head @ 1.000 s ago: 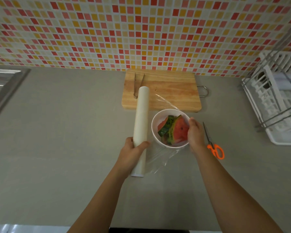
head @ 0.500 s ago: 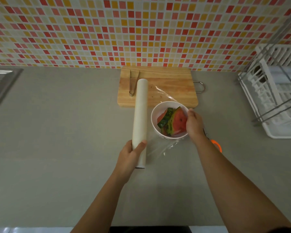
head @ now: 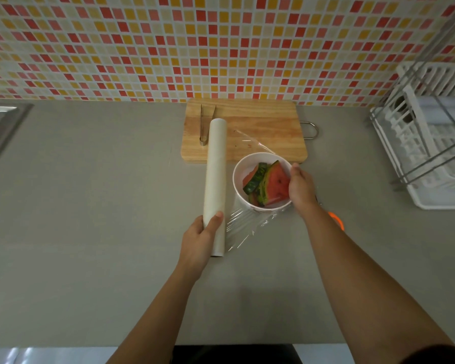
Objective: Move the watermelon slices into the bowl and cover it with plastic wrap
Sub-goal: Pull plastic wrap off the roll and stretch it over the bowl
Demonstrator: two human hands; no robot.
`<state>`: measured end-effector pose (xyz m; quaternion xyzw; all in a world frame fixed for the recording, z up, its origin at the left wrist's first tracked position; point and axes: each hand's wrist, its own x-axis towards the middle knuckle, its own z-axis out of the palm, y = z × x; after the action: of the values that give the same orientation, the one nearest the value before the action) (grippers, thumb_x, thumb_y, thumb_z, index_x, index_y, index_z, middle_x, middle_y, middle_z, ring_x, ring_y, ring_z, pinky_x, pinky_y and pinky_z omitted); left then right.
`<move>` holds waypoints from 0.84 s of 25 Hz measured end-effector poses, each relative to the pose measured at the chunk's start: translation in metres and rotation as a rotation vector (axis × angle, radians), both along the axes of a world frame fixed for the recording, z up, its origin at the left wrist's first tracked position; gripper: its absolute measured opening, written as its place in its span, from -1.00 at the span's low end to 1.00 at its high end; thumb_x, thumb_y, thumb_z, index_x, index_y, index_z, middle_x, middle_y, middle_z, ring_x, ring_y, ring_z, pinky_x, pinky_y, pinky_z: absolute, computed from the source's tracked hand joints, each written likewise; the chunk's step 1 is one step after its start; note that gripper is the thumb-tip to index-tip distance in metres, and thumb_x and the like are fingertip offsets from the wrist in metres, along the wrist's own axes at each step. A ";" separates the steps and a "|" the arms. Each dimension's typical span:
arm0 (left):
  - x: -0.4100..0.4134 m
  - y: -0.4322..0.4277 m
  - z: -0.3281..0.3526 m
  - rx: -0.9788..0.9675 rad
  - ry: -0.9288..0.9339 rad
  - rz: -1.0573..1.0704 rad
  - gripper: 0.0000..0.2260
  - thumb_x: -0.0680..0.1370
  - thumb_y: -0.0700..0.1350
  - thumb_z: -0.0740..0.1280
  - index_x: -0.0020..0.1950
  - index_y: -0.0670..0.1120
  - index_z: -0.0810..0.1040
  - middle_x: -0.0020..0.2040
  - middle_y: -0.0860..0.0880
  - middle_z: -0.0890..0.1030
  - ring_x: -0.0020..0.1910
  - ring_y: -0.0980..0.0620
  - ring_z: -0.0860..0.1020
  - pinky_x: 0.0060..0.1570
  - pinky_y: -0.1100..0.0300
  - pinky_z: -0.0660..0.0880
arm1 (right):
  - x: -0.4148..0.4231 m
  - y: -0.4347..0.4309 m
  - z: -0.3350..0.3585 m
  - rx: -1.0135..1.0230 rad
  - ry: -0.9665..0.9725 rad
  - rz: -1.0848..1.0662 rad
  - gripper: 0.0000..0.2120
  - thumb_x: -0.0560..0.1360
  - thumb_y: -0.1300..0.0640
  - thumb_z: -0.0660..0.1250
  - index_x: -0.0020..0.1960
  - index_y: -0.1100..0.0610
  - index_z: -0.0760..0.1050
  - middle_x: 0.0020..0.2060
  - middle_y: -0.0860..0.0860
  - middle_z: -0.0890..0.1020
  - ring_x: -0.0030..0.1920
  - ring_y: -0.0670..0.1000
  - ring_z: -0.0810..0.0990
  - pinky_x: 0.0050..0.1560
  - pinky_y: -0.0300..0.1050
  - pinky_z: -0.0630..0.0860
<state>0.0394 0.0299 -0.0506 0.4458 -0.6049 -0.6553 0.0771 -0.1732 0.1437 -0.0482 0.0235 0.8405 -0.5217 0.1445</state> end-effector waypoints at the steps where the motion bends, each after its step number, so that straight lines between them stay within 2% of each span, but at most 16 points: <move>1: 0.001 -0.002 0.000 -0.005 -0.008 -0.013 -0.81 0.52 0.14 0.31 -0.06 0.04 0.56 -0.08 0.01 0.63 -0.11 0.04 0.59 -0.22 0.17 0.47 | 0.000 0.000 0.000 0.012 0.008 0.002 -0.55 0.62 -0.04 -0.01 0.11 0.24 0.53 0.07 0.24 0.59 0.09 0.19 0.54 -0.02 -0.11 0.34; 5: 0.002 -0.003 -0.004 -0.112 -0.020 -0.065 -0.75 0.55 0.13 0.26 0.00 -0.03 0.55 -0.09 0.05 0.60 -0.12 0.11 0.56 -0.24 0.24 0.41 | -0.001 0.000 0.000 0.069 0.036 0.022 -0.53 0.62 -0.04 -0.03 0.14 0.26 0.52 0.11 0.26 0.58 0.12 0.23 0.53 -0.02 -0.12 0.32; 10: 0.002 0.000 -0.009 -0.176 -0.020 -0.082 -0.76 0.57 0.11 0.25 -0.05 -0.03 0.55 -0.09 -0.01 0.60 -0.10 0.05 0.56 -0.16 0.16 0.44 | -0.003 -0.002 0.004 0.114 -0.037 0.014 -0.52 0.61 -0.04 -0.04 0.16 0.24 0.51 0.16 0.25 0.57 0.16 0.22 0.51 0.01 -0.11 0.31; 12: 0.002 -0.002 -0.009 -0.183 -0.029 -0.101 -0.80 0.57 0.12 0.25 -0.09 0.02 0.53 -0.09 0.00 0.60 -0.10 0.04 0.57 -0.15 0.15 0.45 | -0.005 -0.002 0.009 0.059 -0.150 0.009 -0.46 0.60 -0.11 -0.08 0.23 0.25 0.47 0.22 0.24 0.53 0.23 0.19 0.48 0.14 -0.11 0.34; 14: 0.001 -0.003 -0.009 -0.197 -0.036 -0.115 -0.79 0.57 0.11 0.24 -0.07 0.01 0.53 -0.09 0.00 0.60 -0.10 0.04 0.56 -0.16 0.15 0.44 | -0.008 0.000 0.014 -0.006 -0.320 0.003 -0.30 0.55 -0.27 -0.19 0.35 0.20 0.39 0.32 0.24 0.45 0.34 0.18 0.39 0.36 0.04 0.29; 15: 0.001 -0.004 -0.010 -0.207 -0.040 -0.115 -0.78 0.57 0.11 0.24 -0.05 -0.01 0.53 -0.09 -0.01 0.60 -0.11 0.04 0.56 -0.17 0.14 0.44 | -0.010 0.003 0.017 0.014 -0.342 0.022 -0.25 0.53 -0.31 -0.22 0.36 0.19 0.38 0.33 0.24 0.44 0.36 0.20 0.37 0.39 0.09 0.26; 16: 0.001 -0.004 -0.010 -0.218 -0.042 -0.116 -0.78 0.57 0.11 0.23 -0.06 -0.02 0.53 -0.10 -0.01 0.59 -0.12 0.03 0.56 -0.17 0.13 0.43 | -0.011 0.008 0.020 0.072 -0.292 0.049 -0.27 0.55 -0.28 -0.21 0.31 0.21 0.42 0.30 0.25 0.46 0.33 0.21 0.40 0.36 0.08 0.28; 17: 0.002 -0.005 -0.010 -0.227 -0.044 -0.118 -0.77 0.57 0.11 0.23 -0.07 -0.02 0.53 -0.12 0.00 0.59 -0.12 0.02 0.55 -0.16 0.12 0.42 | -0.010 0.014 0.024 0.156 -0.185 0.071 -0.37 0.59 -0.18 -0.13 0.17 0.27 0.49 0.21 0.28 0.52 0.22 0.23 0.46 0.25 0.01 0.35; 18: 0.002 -0.005 -0.010 -0.237 -0.044 -0.121 -0.77 0.57 0.11 0.23 -0.09 -0.01 0.53 -0.13 0.01 0.59 -0.12 0.01 0.55 -0.15 0.11 0.42 | -0.006 0.023 0.028 0.245 -0.045 0.076 -0.52 0.59 -0.03 -0.03 -0.02 0.30 0.52 0.08 0.31 0.56 0.06 0.23 0.50 0.05 -0.05 0.38; 19: 0.002 -0.004 -0.010 -0.245 -0.043 -0.124 -0.78 0.57 0.11 0.23 -0.11 -0.01 0.52 -0.13 0.01 0.58 -0.12 0.00 0.55 -0.15 0.10 0.42 | 0.000 0.034 0.030 0.326 0.090 0.072 -0.67 0.53 0.11 0.04 -0.17 0.26 0.49 -0.05 0.32 0.56 -0.07 0.22 0.48 -0.12 -0.05 0.31; 20: 0.002 -0.004 -0.010 -0.249 -0.037 -0.122 -0.78 0.57 0.11 0.23 -0.12 0.00 0.52 -0.13 0.00 0.58 -0.12 -0.01 0.55 -0.17 0.11 0.42 | 0.007 0.046 0.029 0.407 0.186 0.075 -0.77 0.46 0.19 0.10 -0.17 0.23 0.50 -0.11 0.32 0.53 -0.10 0.23 0.47 -0.15 -0.03 0.28; 21: 0.003 -0.003 -0.008 -0.249 -0.030 -0.118 -0.78 0.57 0.10 0.23 -0.11 -0.01 0.52 -0.12 -0.01 0.58 -0.12 -0.01 0.55 -0.18 0.12 0.42 | 0.015 0.058 0.027 0.497 0.218 0.092 -0.79 0.43 0.25 0.14 -0.05 0.24 0.52 -0.06 0.33 0.52 -0.04 0.27 0.49 -0.08 -0.01 0.33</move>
<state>0.0420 0.0265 -0.0586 0.4063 -0.7077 -0.5719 0.0840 -0.1577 0.2015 -0.0212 -0.0362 0.9535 -0.2919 0.0665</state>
